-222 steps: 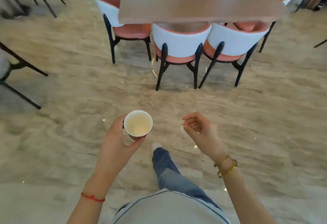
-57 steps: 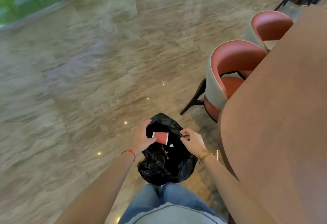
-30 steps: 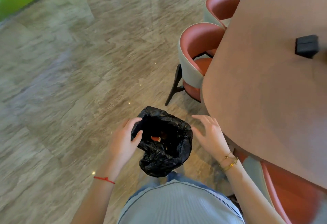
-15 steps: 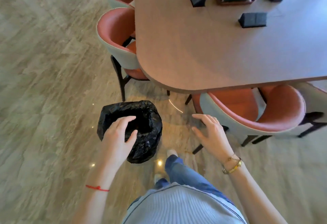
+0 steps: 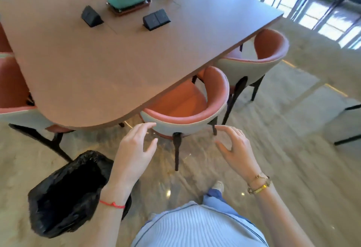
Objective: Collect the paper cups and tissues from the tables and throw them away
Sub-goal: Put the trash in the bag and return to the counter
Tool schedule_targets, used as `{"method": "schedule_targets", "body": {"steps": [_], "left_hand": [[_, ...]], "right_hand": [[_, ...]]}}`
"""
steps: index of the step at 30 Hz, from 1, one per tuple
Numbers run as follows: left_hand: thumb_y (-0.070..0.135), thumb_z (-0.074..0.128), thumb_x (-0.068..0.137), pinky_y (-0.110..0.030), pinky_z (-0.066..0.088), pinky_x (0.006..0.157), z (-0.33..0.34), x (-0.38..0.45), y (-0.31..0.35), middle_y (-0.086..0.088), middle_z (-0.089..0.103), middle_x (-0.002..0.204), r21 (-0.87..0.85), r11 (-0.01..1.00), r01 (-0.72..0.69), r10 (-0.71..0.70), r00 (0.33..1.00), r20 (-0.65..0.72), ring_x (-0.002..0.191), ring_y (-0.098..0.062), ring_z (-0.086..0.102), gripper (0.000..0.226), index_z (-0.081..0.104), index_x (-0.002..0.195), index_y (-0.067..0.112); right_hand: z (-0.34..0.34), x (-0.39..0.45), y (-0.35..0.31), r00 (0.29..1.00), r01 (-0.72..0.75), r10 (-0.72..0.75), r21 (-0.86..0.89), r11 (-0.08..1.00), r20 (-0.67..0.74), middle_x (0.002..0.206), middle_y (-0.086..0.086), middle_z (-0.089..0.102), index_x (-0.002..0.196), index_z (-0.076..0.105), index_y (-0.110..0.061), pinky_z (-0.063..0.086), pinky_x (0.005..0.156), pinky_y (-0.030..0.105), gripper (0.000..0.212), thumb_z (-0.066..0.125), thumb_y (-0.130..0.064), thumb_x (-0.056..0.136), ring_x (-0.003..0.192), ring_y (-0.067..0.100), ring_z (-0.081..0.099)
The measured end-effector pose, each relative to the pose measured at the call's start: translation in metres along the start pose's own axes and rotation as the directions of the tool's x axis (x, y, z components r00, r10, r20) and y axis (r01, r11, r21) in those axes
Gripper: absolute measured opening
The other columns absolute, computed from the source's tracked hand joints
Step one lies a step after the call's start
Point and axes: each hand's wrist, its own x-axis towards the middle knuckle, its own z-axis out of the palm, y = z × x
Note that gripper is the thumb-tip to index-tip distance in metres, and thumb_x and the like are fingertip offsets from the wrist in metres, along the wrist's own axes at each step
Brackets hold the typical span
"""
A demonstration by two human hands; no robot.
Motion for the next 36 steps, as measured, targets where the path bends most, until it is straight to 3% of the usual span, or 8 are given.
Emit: {"method": "schedule_targets", "body": {"steps": [4,12,16,20,23,28,33,36], "left_hand": [[0.024,0.065,0.089,-0.01,0.035,0.097,0.06,0.052,0.069,0.021,0.052,0.122,-0.019,0.993,-0.116,0.117,0.991,0.065,0.112,0.008,0.045,0.043,0.052,0.129,0.029],[0.015,0.069,0.085,-0.024,0.044,0.093,0.163,0.142,0.194,0.008,0.062,0.113,-0.128,0.953,-0.275,0.295,0.937,0.189,0.105,-0.01,0.058,0.038,0.06,0.121,0.019],[0.013,0.07,0.084,-0.007,0.036,0.088,0.204,0.194,0.242,0.007,0.062,0.112,-0.158,0.934,-0.321,0.352,0.902,0.25,0.101,-0.009,0.058,0.038,0.06,0.12,0.021],[0.014,0.07,0.085,-0.023,0.043,0.098,0.252,0.256,0.285,0.007,0.063,0.118,-0.197,0.904,-0.378,0.423,0.857,0.296,0.11,-0.009,0.058,0.04,0.06,0.124,0.02],[0.014,0.069,0.085,-0.029,0.045,0.1,0.292,0.307,0.319,0.007,0.063,0.119,-0.227,0.886,-0.403,0.459,0.828,0.322,0.112,-0.009,0.058,0.04,0.06,0.124,0.019],[0.014,0.07,0.085,-0.011,0.037,0.098,0.352,0.407,0.382,0.012,0.062,0.118,-0.266,0.859,-0.438,0.509,0.788,0.347,0.112,-0.002,0.056,0.041,0.059,0.124,0.023],[0.016,0.07,0.085,-0.019,0.041,0.095,0.401,0.512,0.453,0.007,0.065,0.116,-0.249,0.827,-0.504,0.562,0.745,0.359,0.109,-0.009,0.059,0.039,0.061,0.123,0.018],[0.016,0.069,0.086,-0.012,0.037,0.09,0.427,0.566,0.488,0.006,0.065,0.114,-0.254,0.823,-0.508,0.568,0.735,0.372,0.106,-0.01,0.06,0.038,0.061,0.123,0.017]], "right_hand": [[-0.067,0.006,0.064,0.993,-0.081,0.079,-0.022,0.996,-0.089,0.115,-0.002,0.063,0.12,0.06,-0.018,0.032,0.094,0.016,0.037,0.069,-0.019,0.085,0.112,0.019,0.053],[-0.177,0.012,0.18,0.927,-0.279,0.267,-0.01,0.96,-0.262,0.115,-0.004,0.063,0.119,0.061,-0.019,0.034,0.098,0.019,0.036,0.07,-0.019,0.084,0.115,0.016,0.053],[-0.211,0.029,0.222,0.875,-0.359,0.349,0.035,0.933,-0.335,0.115,-0.004,0.063,0.119,0.062,-0.018,0.032,0.095,0.014,0.037,0.072,-0.017,0.083,0.113,0.014,0.053],[-0.237,0.057,0.265,0.825,-0.409,0.406,0.08,0.909,-0.394,0.113,-0.005,0.064,0.117,0.063,-0.017,0.036,0.097,0.019,0.036,0.072,-0.015,0.082,0.11,0.013,0.055],[-0.257,0.088,0.303,0.796,-0.436,0.433,0.094,0.895,-0.423,0.112,-0.004,0.064,0.117,0.063,-0.017,0.036,0.097,0.019,0.037,0.073,-0.013,0.082,0.109,0.013,0.055],[-0.311,0.168,0.368,0.746,-0.491,0.482,0.11,0.864,-0.46,0.113,0.0,0.065,0.116,0.064,-0.013,0.035,0.096,0.019,0.036,0.073,-0.011,0.081,0.11,0.017,0.055],[-0.375,0.259,0.429,0.706,-0.505,0.481,0.106,0.856,-0.519,0.114,-0.002,0.064,0.117,0.063,-0.014,0.03,0.095,0.008,0.036,0.072,-0.012,0.082,0.11,0.014,0.054],[-0.403,0.304,0.462,0.683,-0.521,0.498,0.122,0.845,-0.535,0.114,-0.003,0.064,0.117,0.063,-0.015,0.033,0.097,0.015,0.036,0.072,-0.012,0.082,0.11,0.015,0.054]]}}
